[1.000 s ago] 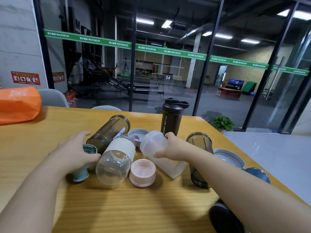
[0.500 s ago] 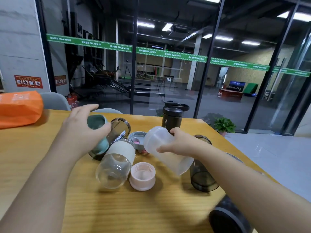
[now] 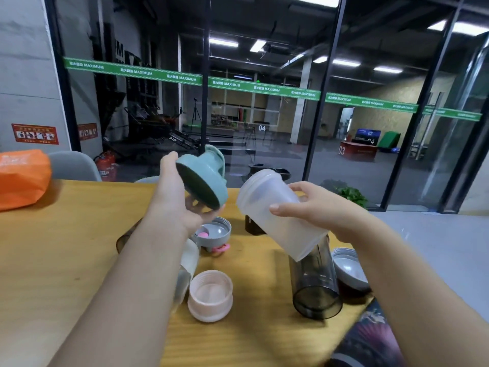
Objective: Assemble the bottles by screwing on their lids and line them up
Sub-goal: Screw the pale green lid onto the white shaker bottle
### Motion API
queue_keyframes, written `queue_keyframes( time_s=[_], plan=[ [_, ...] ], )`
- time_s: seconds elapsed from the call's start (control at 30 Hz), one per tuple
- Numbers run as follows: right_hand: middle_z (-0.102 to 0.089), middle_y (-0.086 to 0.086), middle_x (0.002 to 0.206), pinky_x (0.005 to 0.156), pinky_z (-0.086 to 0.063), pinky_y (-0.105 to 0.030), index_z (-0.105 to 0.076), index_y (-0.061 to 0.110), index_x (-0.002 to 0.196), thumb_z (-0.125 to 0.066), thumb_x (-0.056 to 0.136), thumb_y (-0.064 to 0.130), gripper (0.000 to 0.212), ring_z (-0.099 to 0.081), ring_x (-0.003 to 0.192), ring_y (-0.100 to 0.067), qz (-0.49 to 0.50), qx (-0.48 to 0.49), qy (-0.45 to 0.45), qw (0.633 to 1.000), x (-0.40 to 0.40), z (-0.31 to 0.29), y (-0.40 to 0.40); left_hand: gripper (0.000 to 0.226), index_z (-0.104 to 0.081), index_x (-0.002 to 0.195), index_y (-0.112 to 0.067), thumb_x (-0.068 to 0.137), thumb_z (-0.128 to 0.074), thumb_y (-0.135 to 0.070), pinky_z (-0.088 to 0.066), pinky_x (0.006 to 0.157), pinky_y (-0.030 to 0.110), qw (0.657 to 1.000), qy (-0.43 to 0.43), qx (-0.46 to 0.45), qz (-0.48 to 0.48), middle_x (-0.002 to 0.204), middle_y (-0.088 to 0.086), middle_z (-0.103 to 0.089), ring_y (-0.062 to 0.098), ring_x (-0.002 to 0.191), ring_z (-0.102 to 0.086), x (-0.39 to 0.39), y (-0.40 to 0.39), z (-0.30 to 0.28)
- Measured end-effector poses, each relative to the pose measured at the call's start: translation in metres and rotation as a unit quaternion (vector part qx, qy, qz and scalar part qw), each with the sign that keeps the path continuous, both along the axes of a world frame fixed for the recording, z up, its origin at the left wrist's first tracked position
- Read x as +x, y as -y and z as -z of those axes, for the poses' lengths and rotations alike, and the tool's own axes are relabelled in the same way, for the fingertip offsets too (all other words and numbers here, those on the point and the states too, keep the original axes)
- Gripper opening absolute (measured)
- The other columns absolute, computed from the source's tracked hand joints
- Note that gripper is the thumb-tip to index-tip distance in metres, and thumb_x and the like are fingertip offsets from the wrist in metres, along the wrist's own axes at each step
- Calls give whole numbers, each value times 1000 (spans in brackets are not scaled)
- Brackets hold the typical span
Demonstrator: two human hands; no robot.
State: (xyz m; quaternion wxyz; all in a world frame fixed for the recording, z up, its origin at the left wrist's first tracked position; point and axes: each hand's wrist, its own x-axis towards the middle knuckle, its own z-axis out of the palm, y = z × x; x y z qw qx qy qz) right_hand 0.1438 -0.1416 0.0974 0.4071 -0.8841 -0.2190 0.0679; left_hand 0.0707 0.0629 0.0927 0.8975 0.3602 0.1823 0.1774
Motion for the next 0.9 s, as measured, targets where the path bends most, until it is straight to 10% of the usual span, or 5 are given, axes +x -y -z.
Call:
queue_keyframes(
  time_s=[0.17,0.33,0.9],
  plan=[
    [-66,7,97,75,-57,-34,-52,38,102,-78,68,48,43,-69,84,-13,-34,54,3,998,1,-10,25,49,-49,126,-15,89,-54,-46,-54,61,59,980,69,-183,32,119,23,-48,46,105,-48,17,14,12],
    [-68,8,105,79,-58,-37,-51,34,118,-75,55,51,70,-71,88,-11,-27,99,11,995,6,-7,43,40,-47,124,-15,96,-47,-43,-55,66,59,972,72,-223,19,120,23,-43,47,106,-47,29,26,15],
    [-64,21,107,82,-57,-37,-48,50,112,-74,38,69,80,-65,93,1,-34,72,99,992,-2,-3,25,48,-63,118,-13,92,-51,-51,-50,98,41,987,156,-33,27,108,9,-73,23,101,-69,35,43,22]
  ],
)
